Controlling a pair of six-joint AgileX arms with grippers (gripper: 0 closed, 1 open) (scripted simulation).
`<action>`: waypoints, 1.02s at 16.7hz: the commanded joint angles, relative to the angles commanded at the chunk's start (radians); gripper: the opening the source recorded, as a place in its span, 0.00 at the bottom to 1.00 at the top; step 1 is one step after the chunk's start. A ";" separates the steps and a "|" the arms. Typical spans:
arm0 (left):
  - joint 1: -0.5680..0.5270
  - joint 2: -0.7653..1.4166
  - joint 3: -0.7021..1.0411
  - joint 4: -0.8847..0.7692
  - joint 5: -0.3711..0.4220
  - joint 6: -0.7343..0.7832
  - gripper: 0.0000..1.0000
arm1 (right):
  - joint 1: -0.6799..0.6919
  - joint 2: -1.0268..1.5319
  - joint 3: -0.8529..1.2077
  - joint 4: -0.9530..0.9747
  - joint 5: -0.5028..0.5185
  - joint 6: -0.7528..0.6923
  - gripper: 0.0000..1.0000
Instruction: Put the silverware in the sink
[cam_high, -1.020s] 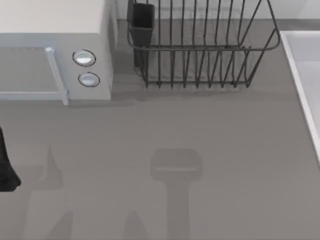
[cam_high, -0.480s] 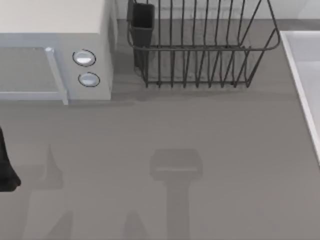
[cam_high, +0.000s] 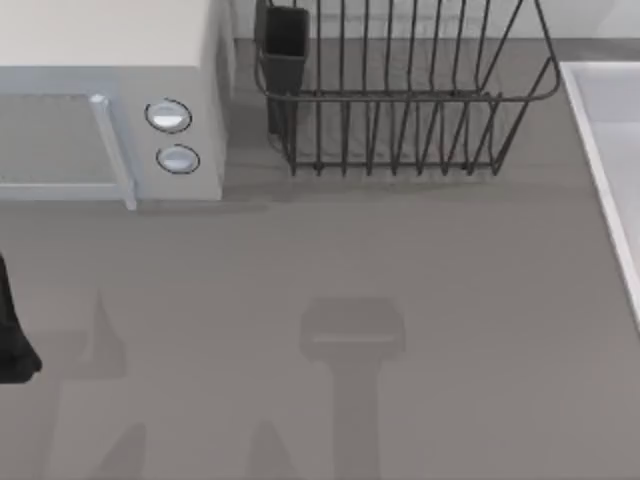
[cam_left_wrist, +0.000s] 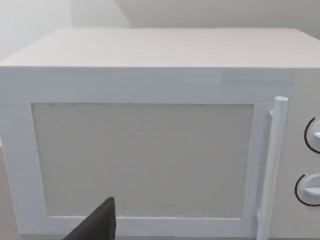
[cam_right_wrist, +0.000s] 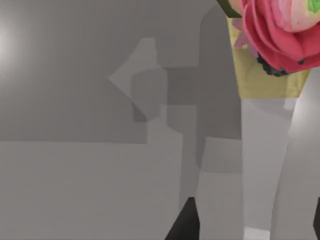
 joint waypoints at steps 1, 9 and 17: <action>0.000 0.000 0.000 0.000 0.000 0.000 1.00 | 0.000 -0.014 0.024 -0.048 0.000 0.000 0.00; 0.000 0.000 0.000 0.000 0.000 0.000 1.00 | -0.001 -0.116 0.180 -0.346 0.000 0.002 0.00; 0.000 0.000 0.000 0.000 0.000 0.000 1.00 | 0.026 -0.018 0.283 -0.390 0.002 0.023 0.00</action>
